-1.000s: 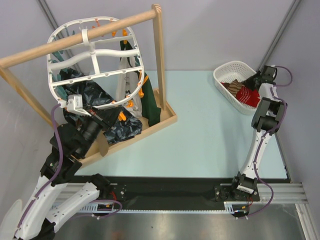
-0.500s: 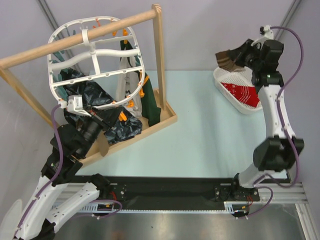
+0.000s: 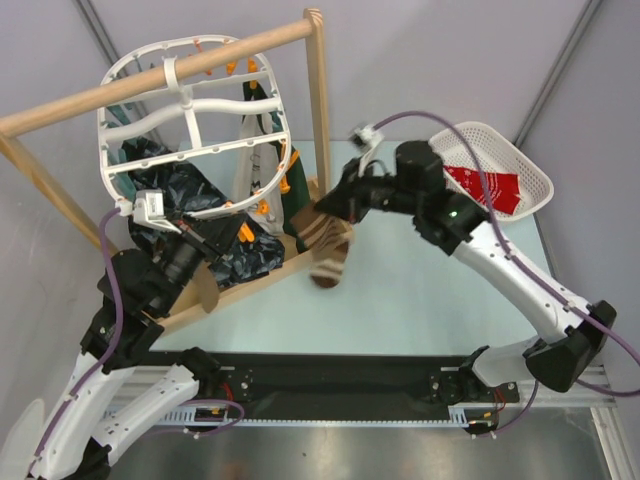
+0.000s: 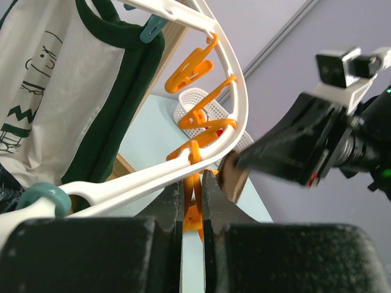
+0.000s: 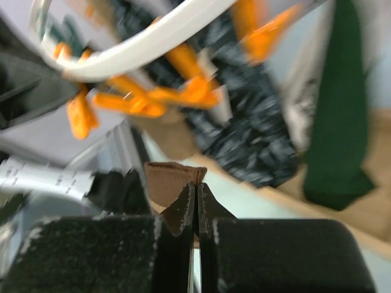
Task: Clip the socks to the hanger
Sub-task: Clamp the sock onto the hanger.
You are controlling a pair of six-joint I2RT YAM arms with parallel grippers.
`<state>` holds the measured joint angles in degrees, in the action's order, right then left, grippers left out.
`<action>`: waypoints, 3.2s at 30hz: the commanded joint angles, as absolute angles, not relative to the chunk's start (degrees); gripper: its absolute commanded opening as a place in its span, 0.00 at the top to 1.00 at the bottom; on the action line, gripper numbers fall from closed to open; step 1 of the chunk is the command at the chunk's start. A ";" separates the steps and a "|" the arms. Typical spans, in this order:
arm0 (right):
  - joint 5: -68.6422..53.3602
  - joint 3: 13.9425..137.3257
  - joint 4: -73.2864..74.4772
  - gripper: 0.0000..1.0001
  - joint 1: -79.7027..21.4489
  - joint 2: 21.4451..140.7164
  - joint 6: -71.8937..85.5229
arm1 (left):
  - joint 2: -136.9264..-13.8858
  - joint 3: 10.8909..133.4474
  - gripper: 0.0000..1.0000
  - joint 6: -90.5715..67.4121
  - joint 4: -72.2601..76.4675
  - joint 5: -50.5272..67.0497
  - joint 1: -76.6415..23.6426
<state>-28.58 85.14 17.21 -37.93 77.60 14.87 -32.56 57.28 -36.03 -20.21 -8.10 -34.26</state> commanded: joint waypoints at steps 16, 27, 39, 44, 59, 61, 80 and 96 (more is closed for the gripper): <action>-38.23 81.92 -1.73 1.00 -50.89 85.87 30.93 | -30.23 58.89 1.00 -37.44 -18.63 -1.85 -34.01; -44.12 80.95 -12.48 1.00 -49.48 86.57 40.52 | -30.23 58.01 1.00 -37.53 -17.32 -0.53 -33.93; -45.00 80.33 -16.70 1.00 -48.78 86.92 43.24 | -30.85 58.10 1.00 -37.97 -17.84 0.86 -34.01; -45.35 80.51 -19.24 1.00 -48.78 87.71 44.56 | -30.94 58.01 1.00 -38.32 -17.75 1.05 -34.01; -46.76 80.16 -29.00 1.00 -48.95 89.74 52.64 | -30.85 57.92 1.00 -38.41 -18.37 0.70 -34.01; -46.93 79.98 -29.88 1.00 -49.22 90.00 53.09 | -30.76 58.01 1.00 -38.50 -18.46 0.62 -34.01; -46.58 81.21 -35.51 1.00 -50.01 93.51 57.39 | -29.27 58.62 0.49 -38.58 -21.09 -2.28 -34.01; -44.65 87.27 -24.62 1.00 -52.99 97.82 49.32 | -22.60 63.63 0.21 -33.23 -30.13 -6.32 -33.93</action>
